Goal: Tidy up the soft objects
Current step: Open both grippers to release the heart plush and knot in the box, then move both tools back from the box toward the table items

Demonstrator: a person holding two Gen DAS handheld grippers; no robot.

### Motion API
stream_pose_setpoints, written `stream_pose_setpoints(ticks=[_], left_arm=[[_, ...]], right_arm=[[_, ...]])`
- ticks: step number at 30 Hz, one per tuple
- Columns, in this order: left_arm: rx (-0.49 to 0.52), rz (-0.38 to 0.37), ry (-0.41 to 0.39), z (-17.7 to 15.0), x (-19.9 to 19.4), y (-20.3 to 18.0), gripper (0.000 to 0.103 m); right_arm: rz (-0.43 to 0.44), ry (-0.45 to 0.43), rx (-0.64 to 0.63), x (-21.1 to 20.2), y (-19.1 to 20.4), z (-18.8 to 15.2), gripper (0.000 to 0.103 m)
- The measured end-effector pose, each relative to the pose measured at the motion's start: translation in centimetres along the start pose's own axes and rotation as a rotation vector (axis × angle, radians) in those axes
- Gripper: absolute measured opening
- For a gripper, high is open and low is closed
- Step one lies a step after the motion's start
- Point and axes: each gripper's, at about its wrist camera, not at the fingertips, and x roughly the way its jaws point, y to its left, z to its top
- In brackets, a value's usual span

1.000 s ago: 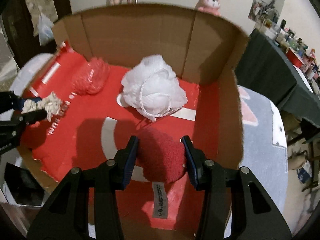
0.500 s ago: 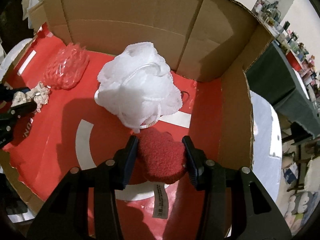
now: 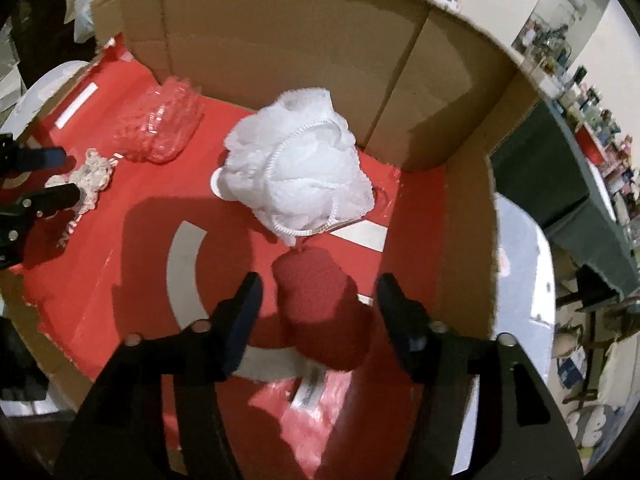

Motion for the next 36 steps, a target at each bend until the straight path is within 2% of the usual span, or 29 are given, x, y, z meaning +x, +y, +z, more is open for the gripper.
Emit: stream_pose_setpoints(ticks=[4,8,10,13,15,20,22,24,29,36], left_arm=[[-0.032,-0.037,-0.077,-0.7,-3.4,-0.4,0.069],[-0.061,-0.065,-0.160,-1.6,-6.6,-1.2,0.082],[-0.079,-0.076,-0.213,-2.5,-8.9,-1.6,0.085],[-0.094,-0.076,-0.286,-3.8,-11.6,-2.2,0.092],[-0.095,-0.080,-0.343,-4.9,-13.5,-2.8,0.096],[-0.093,-0.077,-0.468,-8.2,-17.9,-4.3,0.103],[-0.093,-0.072,-0.510,-9.5,-19.2,-4.9,0.103],[-0.091,-0.067,-0.543,-10.7,-20.3,-5.5,0.103],[-0.101,-0.042,-0.604,-14.2,-22.0,-7.2,0.103],[-0.123,-0.025,-0.636,-18.2,-22.2,-9.1,0.103]], right_arm=[[0.003,-0.049,0.009,-2.7,0.9,-0.5,0.062],[0.011,-0.124,0.027,-6.5,0.1,-0.8,0.078],[0.010,-0.169,0.029,-9.0,0.3,-1.4,0.079],[0.014,-0.241,0.048,-12.2,0.6,-2.6,0.083],[0.024,-0.296,0.067,-14.2,0.6,-3.8,0.091],[0.040,-0.431,0.073,-19.5,1.9,-7.7,0.092],[0.031,-0.488,0.084,-21.5,2.3,-9.7,0.093],[0.030,-0.533,0.097,-22.8,2.9,-11.5,0.098],[-0.018,-0.630,0.111,-24.7,4.9,-16.0,0.098],[-0.025,-0.687,0.175,-24.9,6.7,-20.3,0.098]])
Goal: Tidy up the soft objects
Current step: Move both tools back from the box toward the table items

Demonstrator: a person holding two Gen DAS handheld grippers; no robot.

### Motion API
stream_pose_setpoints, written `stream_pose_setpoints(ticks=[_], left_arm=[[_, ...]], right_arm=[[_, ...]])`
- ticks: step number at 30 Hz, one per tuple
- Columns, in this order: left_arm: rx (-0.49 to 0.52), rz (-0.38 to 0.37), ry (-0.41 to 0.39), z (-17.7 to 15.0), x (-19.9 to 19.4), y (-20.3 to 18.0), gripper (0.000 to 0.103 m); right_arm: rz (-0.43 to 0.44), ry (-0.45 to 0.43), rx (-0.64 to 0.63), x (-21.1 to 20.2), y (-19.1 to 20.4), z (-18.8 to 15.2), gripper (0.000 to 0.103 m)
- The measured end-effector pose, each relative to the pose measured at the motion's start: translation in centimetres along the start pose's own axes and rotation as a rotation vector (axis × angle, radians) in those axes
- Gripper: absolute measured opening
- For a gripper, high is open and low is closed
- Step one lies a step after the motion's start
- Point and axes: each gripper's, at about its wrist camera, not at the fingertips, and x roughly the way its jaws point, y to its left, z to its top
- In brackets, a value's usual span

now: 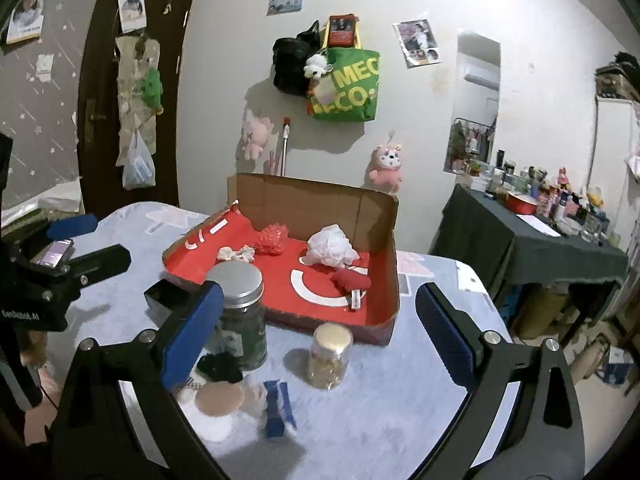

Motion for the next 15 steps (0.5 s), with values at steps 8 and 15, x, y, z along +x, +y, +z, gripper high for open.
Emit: stream_pose_setpoints(ticks=[8,15], left_arm=[[-0.025,0.031,-0.008,-3.6,-1.0,-0.4,0.103],[-0.030,0.075,-0.014,-7.7,-0.6,-0.6,0.103]], right_arm=[[-0.027,-0.007,0.073,-1.0,-0.1,-4.0,0.098],[-0.071,-0.024,0.077,-0.9,0.7,-8.4,0.098]])
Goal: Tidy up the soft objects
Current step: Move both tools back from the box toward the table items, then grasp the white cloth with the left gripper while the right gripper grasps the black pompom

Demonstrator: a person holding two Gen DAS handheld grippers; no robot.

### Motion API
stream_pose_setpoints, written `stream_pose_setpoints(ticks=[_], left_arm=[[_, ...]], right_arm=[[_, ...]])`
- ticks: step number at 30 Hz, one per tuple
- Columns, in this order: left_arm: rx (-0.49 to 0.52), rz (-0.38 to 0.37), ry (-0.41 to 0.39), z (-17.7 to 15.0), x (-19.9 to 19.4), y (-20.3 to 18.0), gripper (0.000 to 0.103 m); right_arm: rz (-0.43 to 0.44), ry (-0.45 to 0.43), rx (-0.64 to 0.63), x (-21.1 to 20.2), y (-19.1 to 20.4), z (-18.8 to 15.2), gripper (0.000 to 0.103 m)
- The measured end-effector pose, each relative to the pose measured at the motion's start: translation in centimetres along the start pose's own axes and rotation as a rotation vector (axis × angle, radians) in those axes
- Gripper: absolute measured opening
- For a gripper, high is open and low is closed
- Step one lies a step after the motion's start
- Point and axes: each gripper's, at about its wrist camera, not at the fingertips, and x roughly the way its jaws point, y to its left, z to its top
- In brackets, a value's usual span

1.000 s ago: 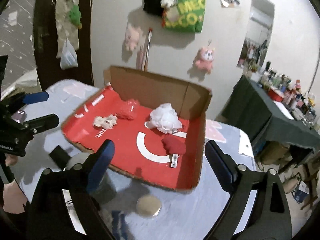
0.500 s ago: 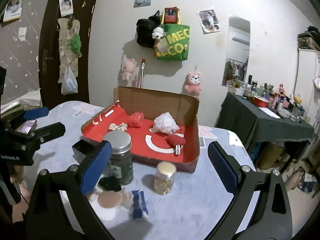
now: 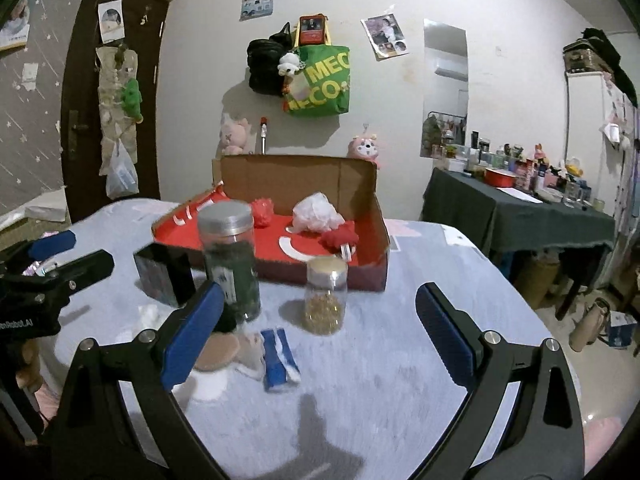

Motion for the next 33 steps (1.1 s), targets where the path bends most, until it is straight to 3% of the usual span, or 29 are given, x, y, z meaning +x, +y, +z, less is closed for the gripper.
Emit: stream_pose_setpoints(ticks=[15,23,33], left_arm=[[-0.014,0.016,0.155,-4.3,3.1,0.8,0.103],[-0.028,0.024,0.235,-4.2,4.8,2.3,0.102],[-0.014,-0.035,0.358,-3.8,7.1,3.7,0.089]], right_arm=[[0.059,0.155,0.054,3.9,0.5,-4.6,0.098],[0.145,0.209,0.097,6.1,0.8,-3.8,0.098],[0.320,0.318,0.128,10.5,2.4,-1.7,0.098]])
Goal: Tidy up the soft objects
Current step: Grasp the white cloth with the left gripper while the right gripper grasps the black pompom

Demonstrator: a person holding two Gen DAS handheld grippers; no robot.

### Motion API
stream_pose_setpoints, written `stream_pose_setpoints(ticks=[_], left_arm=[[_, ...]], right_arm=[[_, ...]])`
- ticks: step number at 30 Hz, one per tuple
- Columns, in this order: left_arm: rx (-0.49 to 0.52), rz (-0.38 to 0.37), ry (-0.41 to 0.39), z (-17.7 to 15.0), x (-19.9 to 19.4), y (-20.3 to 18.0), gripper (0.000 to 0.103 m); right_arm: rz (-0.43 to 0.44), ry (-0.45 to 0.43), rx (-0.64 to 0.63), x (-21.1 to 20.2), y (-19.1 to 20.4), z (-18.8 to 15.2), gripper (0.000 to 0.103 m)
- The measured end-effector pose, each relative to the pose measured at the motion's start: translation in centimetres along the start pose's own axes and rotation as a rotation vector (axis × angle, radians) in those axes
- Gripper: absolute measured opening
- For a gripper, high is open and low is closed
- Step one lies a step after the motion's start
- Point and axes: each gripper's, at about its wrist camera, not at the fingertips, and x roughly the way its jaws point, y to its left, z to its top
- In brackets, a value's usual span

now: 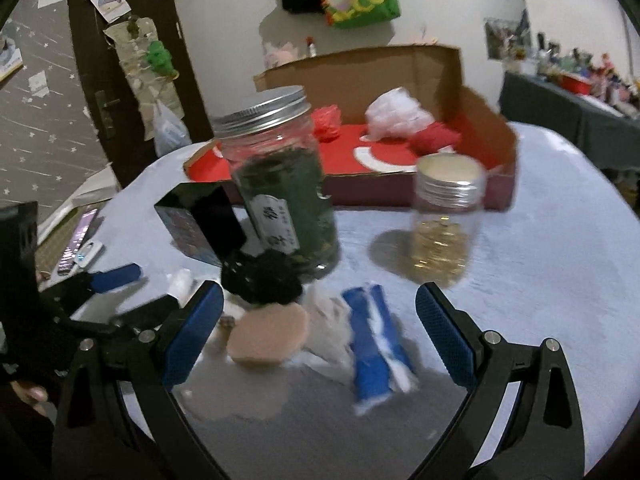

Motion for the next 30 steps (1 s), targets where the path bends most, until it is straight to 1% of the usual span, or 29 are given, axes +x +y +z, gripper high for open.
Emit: stream_pose_setpoints(ticks=[1,3,5,6,7,8,9,10,11,12,13,14,15,16,17,19,24,30], left_arm=[[0.004,-0.006,0.009,0.0,0.2,0.0,0.088],[0.016,-0.022,0.025,0.1,0.5,0.0,0.080],[0.026,-0.037,0.042,0.2,0.8,0.0,0.074],[0.031,-0.049,0.049,0.2,1.0,-0.1,0.070],[0.032,-0.059,0.052,0.2,1.1,-0.1,0.064],[0.030,-0.081,0.058,0.2,1.2,0.0,0.060],[0.029,-0.100,0.062,0.3,1.3,0.0,0.052],[0.029,-0.123,0.064,0.4,1.3,0.0,0.048],[0.033,-0.138,0.068,0.5,1.4,-0.1,0.041],[0.039,-0.146,0.069,0.5,1.4,-0.2,0.033],[0.050,-0.155,0.066,0.6,1.2,-0.3,0.027],[0.059,-0.159,0.066,0.6,1.2,-0.5,0.025],[0.068,-0.161,0.064,0.6,1.1,-0.7,0.022],[0.070,-0.166,0.063,0.7,1.0,-0.7,0.021],[0.070,-0.170,0.061,0.7,0.8,-0.8,0.020],[0.073,-0.172,0.054,0.9,0.4,-1.0,0.019],[0.096,-0.188,0.019,1.6,-0.9,-1.9,0.019],[0.129,-0.232,-0.024,2.8,-1.5,-3.4,0.019]], right_arm=[[0.014,0.013,0.001,0.5,0.1,0.3,0.098],[0.045,0.037,0.003,1.2,0.3,0.7,0.098],[0.076,0.060,0.001,1.9,0.6,1.0,0.097],[0.086,0.071,-0.005,2.3,0.7,1.1,0.095],[0.095,0.081,-0.009,2.6,0.9,1.1,0.092],[0.102,0.091,-0.012,2.9,1.0,1.2,0.084],[0.106,0.099,-0.015,3.2,1.1,1.3,0.077],[0.116,0.115,-0.017,3.7,1.2,1.3,0.076],[0.125,0.126,-0.018,4.0,1.2,1.3,0.071],[0.130,0.129,-0.018,4.1,1.2,1.2,0.062],[0.132,0.128,-0.020,4.2,1.3,1.2,0.057],[0.139,0.128,-0.018,4.2,1.2,1.3,0.044],[0.150,0.128,-0.013,4.2,1.1,1.3,0.035],[0.162,0.128,-0.008,4.1,1.0,1.3,0.034],[0.165,0.122,-0.010,3.9,1.0,1.3,0.031],[0.147,0.096,-0.023,3.0,1.0,1.2,0.029],[0.118,0.042,-0.031,0.1,0.4,1.2,0.029],[0.099,0.019,-0.041,-1.7,-0.4,1.1,0.029]])
